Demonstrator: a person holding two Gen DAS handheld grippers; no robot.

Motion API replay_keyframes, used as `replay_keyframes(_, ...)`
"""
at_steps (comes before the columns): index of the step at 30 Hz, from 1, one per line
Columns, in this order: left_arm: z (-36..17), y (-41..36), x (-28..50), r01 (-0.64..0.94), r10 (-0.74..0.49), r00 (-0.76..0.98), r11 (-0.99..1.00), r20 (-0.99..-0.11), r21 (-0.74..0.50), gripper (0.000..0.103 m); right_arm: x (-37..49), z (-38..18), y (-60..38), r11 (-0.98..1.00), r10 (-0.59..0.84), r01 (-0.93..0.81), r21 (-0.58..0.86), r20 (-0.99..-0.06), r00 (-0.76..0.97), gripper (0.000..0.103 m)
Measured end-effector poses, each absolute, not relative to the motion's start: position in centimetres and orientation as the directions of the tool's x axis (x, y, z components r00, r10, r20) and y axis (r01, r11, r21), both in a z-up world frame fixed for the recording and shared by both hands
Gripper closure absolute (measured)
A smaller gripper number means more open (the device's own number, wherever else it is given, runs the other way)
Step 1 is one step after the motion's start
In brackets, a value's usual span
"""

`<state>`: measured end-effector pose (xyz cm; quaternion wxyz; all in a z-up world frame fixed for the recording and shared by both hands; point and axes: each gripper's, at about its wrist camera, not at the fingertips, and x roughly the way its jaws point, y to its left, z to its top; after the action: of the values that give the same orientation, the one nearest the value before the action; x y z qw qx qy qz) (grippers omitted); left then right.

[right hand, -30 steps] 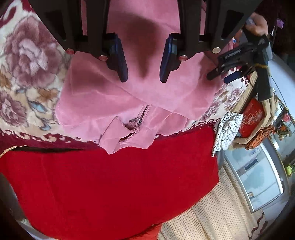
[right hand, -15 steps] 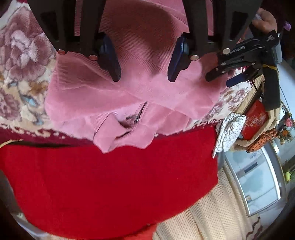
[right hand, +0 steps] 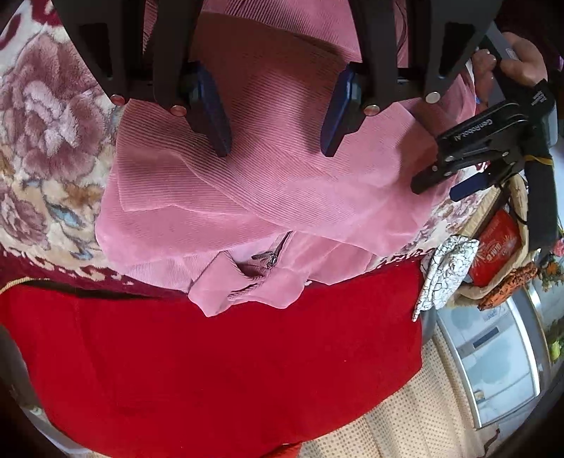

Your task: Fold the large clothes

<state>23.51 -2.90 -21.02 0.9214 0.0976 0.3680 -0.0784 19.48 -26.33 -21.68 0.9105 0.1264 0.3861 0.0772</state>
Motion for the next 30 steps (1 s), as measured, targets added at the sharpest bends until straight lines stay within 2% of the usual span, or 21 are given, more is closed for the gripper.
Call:
replay_keyframes(4, -22.6, -3.3, 24.1, 0.233, -0.045, 0.662, 0.961, -0.748, 0.149, 0.020, 19.1, -21.2, -27.4, 0.944, 0.248, -0.025, 0.328, -0.661, 0.708, 0.046)
replay_keyframes(8, -23.0, -3.8, 23.7, 0.245, -0.022, 0.670, 0.950, -0.742, 0.193, 0.019, 18.9, -20.9, -28.7, 0.932, 0.253, -0.001, 0.364, -0.647, 0.720, 0.046)
replay_keyframes(13, -22.0, -3.0, 23.5, 0.224, -0.048, 0.692, 0.963, -0.720, 0.152, 0.020, 19.3, -21.8, -28.8, 0.935, 0.260, -0.001, 0.354, -0.687, 0.678, 0.048)
replay_keyframes(18, -20.7, -2.7, 22.9, 0.223, -0.079, 0.738, 0.966, -0.670, 0.132, 0.019, 18.4, -20.9, -29.5, 0.931, 0.249, 0.005, 0.364, -0.647, 0.721, 0.048)
replay_keyframes(20, -21.0, -3.0, 23.0, 0.232, -0.067, 0.732, 0.960, -0.678, 0.155, 0.019, 18.1, -20.5, -30.4, 0.923, 0.244, 0.023, 0.385, -0.628, 0.739, 0.048)
replay_keyframes(24, -23.1, -3.6, 24.1, 0.245, -0.011, 0.658, 0.949, -0.753, 0.200, 0.019, 18.9, -21.6, -30.9, 0.914, 0.256, 0.052, 0.402, -0.672, 0.694, 0.048)
replay_keyframes(27, -23.0, -3.9, 23.8, 0.246, 0.000, 0.669, 0.944, -0.743, 0.222, 0.019, 19.2, -22.0, -30.1, 0.940, 0.224, 0.041, 0.339, -0.703, 0.675, 0.048)
replay_keyframes(30, -22.8, -3.6, 23.6, 0.246, -0.011, 0.672, 0.946, -0.740, 0.210, 0.019, 18.8, -21.5, -30.2, 0.941, 0.219, 0.035, 0.336, -0.686, 0.694, 0.048)
